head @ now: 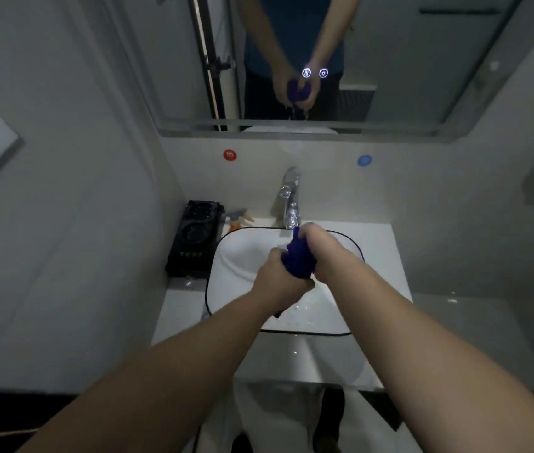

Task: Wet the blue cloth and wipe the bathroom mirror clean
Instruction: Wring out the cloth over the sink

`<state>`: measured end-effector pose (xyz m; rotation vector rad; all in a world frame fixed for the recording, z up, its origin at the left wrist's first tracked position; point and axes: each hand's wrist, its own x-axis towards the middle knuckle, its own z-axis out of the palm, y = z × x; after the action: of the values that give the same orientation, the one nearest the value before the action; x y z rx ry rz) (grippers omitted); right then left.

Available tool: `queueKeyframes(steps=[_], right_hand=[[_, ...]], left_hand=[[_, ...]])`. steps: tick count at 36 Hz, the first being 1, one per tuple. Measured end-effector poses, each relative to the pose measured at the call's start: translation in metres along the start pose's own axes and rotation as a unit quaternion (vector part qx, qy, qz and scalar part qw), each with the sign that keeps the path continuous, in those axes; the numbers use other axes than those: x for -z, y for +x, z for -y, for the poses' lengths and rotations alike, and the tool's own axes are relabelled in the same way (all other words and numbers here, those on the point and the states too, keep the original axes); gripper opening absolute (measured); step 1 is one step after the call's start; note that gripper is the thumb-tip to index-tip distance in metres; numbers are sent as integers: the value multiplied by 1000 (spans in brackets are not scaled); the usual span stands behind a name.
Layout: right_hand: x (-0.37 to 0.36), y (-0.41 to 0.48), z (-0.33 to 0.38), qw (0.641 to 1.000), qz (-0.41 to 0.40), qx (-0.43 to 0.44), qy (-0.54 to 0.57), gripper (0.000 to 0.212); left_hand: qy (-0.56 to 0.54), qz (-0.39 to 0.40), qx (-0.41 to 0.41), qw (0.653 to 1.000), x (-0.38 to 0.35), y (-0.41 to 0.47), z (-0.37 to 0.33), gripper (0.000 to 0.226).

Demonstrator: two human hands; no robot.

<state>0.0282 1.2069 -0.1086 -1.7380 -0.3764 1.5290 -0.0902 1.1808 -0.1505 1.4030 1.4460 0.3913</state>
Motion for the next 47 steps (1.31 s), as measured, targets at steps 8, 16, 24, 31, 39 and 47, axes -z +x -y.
queueKeyframes(steps=[8, 16, 24, 31, 39, 47], right_hand=[[34, -49, 24, 987, 126, 99, 11, 44], [44, -49, 24, 976, 188, 102, 24, 70], [64, -27, 34, 952, 165, 195, -169, 50], [108, -3, 45, 915, 336, 168, -146, 55], [135, 18, 54, 903, 340, 184, -190, 37], [125, 30, 61, 904, 284, 204, -247, 26]], left_hand=[[-393, 261, 101, 876, 57, -38, -31, 60], [-522, 361, 144, 759, 32, -50, -54, 50], [-532, 288, 141, 783, -13, -44, -56, 59], [-464, 288, 161, 822, -62, -43, -75, 58], [-433, 215, 169, 859, -103, -34, -100, 44], [-304, 177, 145, 925, -99, -14, -104, 51]])
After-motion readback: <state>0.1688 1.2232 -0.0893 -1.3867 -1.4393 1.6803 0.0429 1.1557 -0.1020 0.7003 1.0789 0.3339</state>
